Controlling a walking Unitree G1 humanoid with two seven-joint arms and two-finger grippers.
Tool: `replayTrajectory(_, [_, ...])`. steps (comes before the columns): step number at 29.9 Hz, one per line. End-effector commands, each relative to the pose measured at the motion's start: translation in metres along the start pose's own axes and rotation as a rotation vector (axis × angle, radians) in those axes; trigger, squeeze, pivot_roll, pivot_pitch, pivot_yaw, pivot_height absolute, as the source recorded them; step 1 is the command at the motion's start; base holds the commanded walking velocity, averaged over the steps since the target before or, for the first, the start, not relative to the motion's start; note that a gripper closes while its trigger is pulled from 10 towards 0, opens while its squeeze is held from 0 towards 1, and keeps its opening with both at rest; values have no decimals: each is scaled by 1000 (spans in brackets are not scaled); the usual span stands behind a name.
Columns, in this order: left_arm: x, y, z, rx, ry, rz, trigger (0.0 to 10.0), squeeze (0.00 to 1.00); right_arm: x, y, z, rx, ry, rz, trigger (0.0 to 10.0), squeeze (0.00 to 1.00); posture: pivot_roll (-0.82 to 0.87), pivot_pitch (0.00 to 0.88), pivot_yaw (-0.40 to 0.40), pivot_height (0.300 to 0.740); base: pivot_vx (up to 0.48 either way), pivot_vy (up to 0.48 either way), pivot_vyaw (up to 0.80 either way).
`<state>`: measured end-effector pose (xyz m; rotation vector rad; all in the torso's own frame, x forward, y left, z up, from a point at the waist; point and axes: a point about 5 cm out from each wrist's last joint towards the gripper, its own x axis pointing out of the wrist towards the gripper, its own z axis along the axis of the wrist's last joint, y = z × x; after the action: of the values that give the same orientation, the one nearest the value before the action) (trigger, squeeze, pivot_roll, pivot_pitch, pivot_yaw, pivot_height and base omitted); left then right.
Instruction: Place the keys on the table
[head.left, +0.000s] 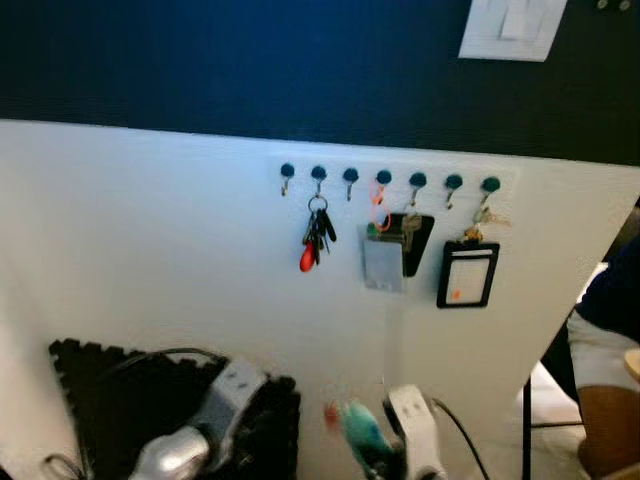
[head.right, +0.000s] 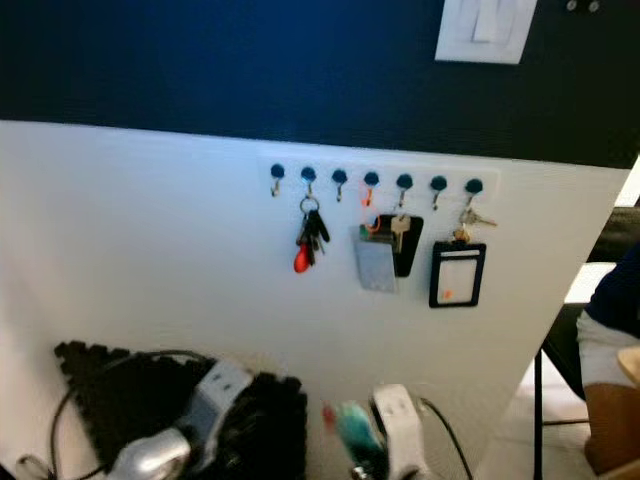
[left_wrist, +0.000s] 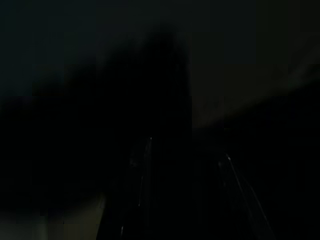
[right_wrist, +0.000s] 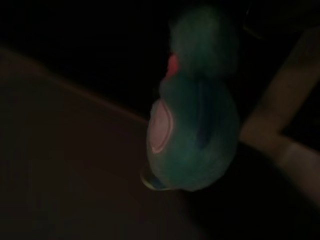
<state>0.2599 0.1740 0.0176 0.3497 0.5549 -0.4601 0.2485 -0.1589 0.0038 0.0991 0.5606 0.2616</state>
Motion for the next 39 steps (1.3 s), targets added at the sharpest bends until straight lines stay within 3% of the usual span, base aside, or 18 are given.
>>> replayTrajectory(1, [4,-10,-25,-59,89,60,10000,0,3,-10,-13,95,-13,-92,10000,0,56,39,-1,740,0,0,0])
replayTrajectory(2, [4,-10,-25,-59,89,60,10000,0,3,-10,-13,95,-13,-92,10000,0,56,39,-1,740,0,0,0])
replayTrajectory(4, [7,-18,-47,-198,155,135,10000,0,2,-20,-36,174,49,-174,10000,0,58,38,-2,740,0,0,0])
replayTrajectory(5, [7,-18,-47,-198,155,135,10000,0,2,-20,-36,174,49,-174,10000,0,58,38,-2,740,0,0,0])
replayTrajectory(9, [5,-35,-84,-346,313,169,10000,0,-8,-26,-76,224,175,-270,10000,0,53,33,9,740,0,0,0])
replayTrajectory(11, [2,-37,-94,-386,365,203,10000,0,-13,-27,-86,206,200,-296,10000,0,53,35,20,740,0,0,0])
replayTrajectory(15, [1,-35,-97,-455,376,270,10000,0,-16,-27,-94,136,222,-290,10000,0,51,35,21,740,0,0,0])
replayTrajectory(20, [5,-30,-91,-458,302,292,10000,0,-15,-28,-93,152,181,-285,10000,0,48,37,18,740,0,0,0])
replayTrajectory(39, [9,-36,-89,-470,266,265,10000,0,-10,-20,-88,67,132,-219,10000,0,47,40,5,740,0,0,0])
